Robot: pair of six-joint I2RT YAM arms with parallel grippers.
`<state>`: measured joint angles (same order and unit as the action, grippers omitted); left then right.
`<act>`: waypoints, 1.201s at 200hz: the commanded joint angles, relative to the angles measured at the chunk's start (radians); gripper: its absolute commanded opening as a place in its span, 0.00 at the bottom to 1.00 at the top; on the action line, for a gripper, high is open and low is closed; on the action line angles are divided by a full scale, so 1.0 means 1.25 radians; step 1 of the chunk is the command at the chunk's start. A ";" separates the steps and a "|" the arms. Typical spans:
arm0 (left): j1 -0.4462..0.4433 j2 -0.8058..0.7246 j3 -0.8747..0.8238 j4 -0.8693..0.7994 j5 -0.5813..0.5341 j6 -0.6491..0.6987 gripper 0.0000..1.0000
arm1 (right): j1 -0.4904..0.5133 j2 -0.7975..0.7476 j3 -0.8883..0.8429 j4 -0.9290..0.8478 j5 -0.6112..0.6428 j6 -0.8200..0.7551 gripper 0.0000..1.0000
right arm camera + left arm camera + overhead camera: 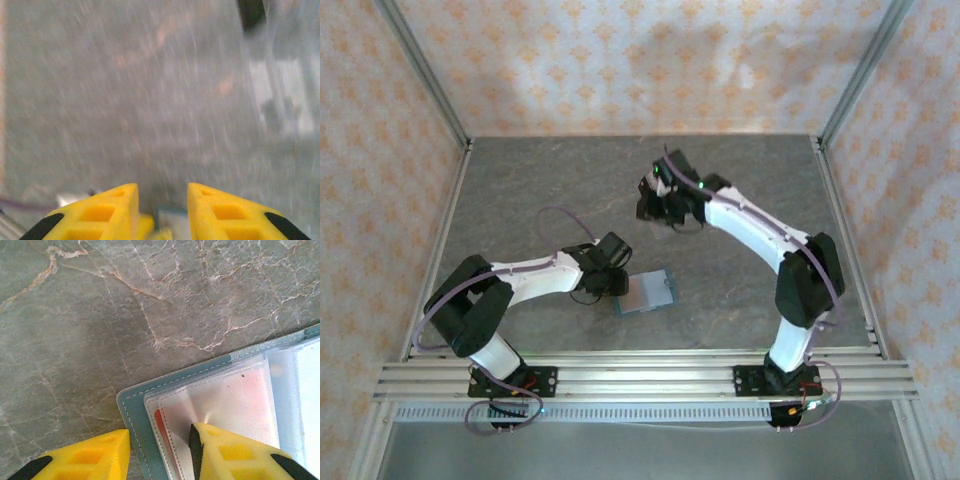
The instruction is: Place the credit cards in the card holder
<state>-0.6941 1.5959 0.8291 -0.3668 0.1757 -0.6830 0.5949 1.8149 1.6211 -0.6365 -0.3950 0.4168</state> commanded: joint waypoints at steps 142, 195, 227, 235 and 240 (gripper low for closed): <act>-0.018 0.014 -0.055 0.020 -0.026 -0.022 0.36 | -0.104 0.479 0.714 -0.348 0.292 -0.246 0.29; -0.021 0.016 -0.053 0.017 -0.029 -0.024 0.36 | -0.116 0.536 0.761 -0.351 0.275 -0.258 0.29; -0.023 0.020 -0.051 0.019 -0.026 -0.027 0.36 | -0.116 0.551 0.761 -0.336 0.257 -0.264 0.29; -0.024 0.020 -0.051 0.018 -0.028 -0.028 0.36 | -0.116 0.553 0.761 -0.332 0.250 -0.265 0.29; -0.024 0.020 -0.052 0.019 -0.028 -0.028 0.36 | -0.116 0.554 0.760 -0.331 0.249 -0.263 0.29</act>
<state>-0.7086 1.5787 0.7956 -0.3210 0.1566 -0.7074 0.4503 2.4882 2.5416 -1.0508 -0.0780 0.1062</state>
